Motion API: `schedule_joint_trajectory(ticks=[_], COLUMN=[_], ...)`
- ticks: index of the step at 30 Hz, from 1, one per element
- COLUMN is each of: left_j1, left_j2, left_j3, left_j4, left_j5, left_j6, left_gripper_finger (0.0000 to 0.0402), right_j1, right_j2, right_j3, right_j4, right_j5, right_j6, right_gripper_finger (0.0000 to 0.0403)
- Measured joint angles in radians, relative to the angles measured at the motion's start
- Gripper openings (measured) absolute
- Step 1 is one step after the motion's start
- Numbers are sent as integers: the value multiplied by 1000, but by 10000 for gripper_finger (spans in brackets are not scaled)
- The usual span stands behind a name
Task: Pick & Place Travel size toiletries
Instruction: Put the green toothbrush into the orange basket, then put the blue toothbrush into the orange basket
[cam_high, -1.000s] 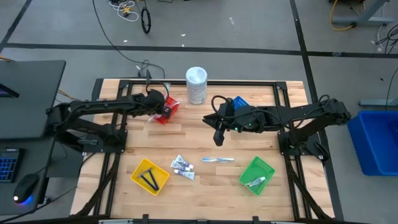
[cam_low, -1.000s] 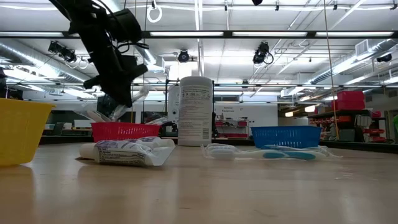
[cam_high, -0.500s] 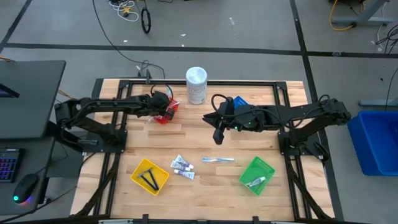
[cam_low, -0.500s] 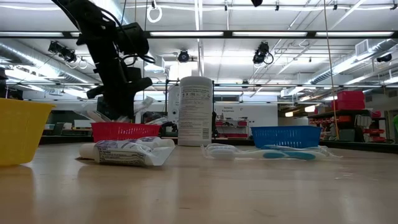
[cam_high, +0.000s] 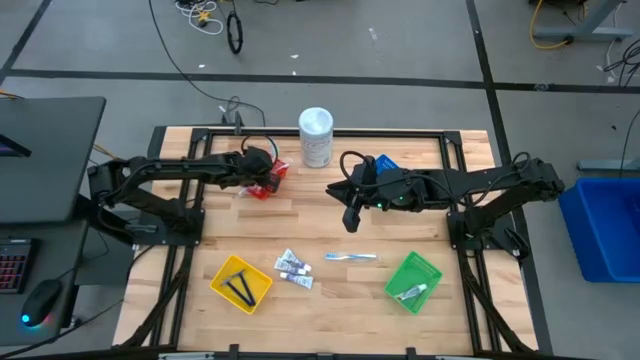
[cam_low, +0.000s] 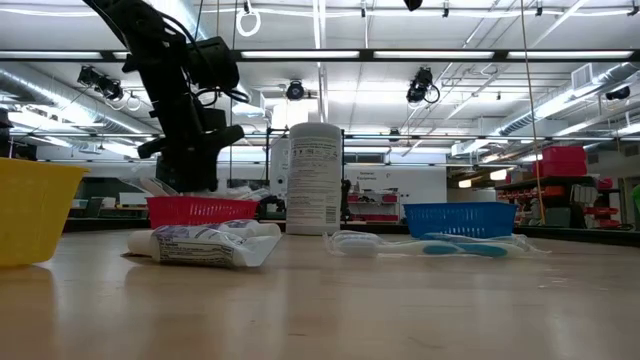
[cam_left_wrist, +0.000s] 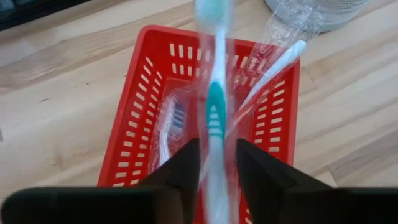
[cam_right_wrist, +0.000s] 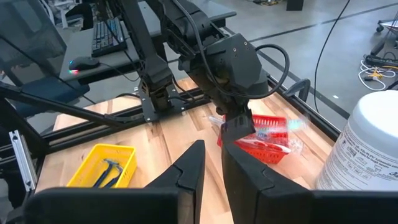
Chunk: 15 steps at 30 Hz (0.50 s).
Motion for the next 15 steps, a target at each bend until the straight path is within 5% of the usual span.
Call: schedule_joint_trajectory(ticks=[8,15], left_j1=[0,0], left_j2=[0,-37], left_j3=[0,0], left_j4=[0,6], left_j5=[-6,-4], left_j6=[-18,-17], left_gripper_finger=[197,203], right_j1=[0,0], right_j2=[0,0], right_j3=[0,0], right_j4=[0,0], right_j5=[0,0], right_j6=[0,0], right_gripper_finger=[58,61])
